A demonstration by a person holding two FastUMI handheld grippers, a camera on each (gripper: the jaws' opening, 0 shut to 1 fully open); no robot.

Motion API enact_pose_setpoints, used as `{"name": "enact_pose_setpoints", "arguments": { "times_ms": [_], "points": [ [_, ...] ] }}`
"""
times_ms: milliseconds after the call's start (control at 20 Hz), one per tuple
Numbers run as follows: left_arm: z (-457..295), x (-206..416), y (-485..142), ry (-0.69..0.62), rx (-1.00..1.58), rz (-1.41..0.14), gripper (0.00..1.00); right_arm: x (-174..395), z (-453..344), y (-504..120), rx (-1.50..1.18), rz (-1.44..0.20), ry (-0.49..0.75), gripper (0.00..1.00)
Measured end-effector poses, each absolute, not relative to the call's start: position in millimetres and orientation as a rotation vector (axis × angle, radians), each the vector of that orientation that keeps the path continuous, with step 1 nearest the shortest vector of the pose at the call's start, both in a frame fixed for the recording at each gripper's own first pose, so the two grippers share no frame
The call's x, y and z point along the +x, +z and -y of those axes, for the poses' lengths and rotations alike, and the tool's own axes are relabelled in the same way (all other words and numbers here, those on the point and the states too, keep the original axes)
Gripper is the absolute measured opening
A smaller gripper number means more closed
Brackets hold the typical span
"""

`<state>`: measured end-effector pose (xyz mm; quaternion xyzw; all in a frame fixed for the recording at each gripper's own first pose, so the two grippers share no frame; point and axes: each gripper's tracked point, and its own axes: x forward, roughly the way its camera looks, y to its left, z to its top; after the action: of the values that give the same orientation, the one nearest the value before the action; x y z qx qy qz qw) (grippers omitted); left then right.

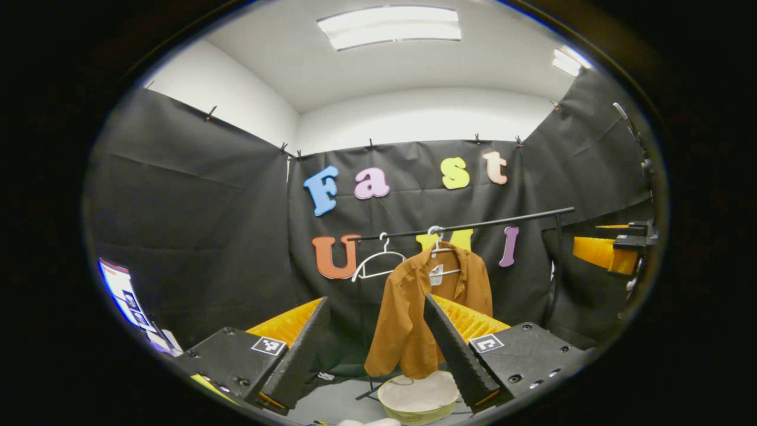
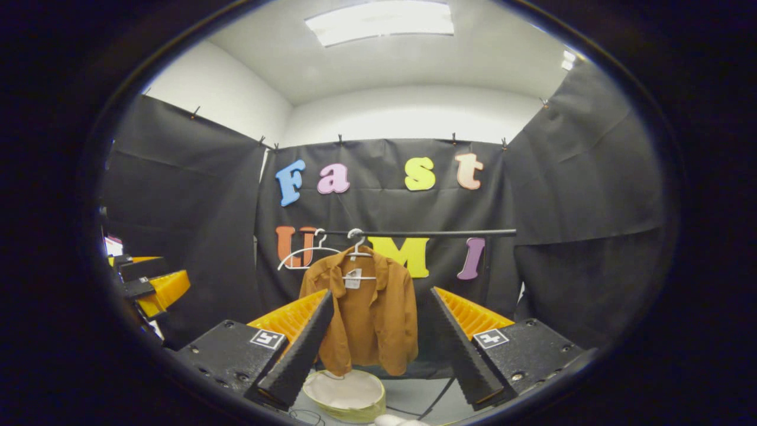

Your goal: Grasp the clothes on the hanger with both hands and then place them into the laundry hamper below.

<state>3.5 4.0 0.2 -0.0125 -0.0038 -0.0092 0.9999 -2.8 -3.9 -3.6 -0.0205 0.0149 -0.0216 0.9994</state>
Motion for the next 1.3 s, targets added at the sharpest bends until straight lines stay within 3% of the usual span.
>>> {"name": "enact_pose_setpoints", "arguments": {
  "times_ms": [700, 1300],
  "points": [
    [17, 45, -9, -0.035, -0.052, -0.010, 0.98, 54, -6, -33, -0.050, -0.072, 0.051, 1.00],
    [94, 179, -45, -0.114, -0.042, 0.014, 1.00, 183, 49, -100, -0.023, -0.159, 0.072, 1.00]
  ]
}}
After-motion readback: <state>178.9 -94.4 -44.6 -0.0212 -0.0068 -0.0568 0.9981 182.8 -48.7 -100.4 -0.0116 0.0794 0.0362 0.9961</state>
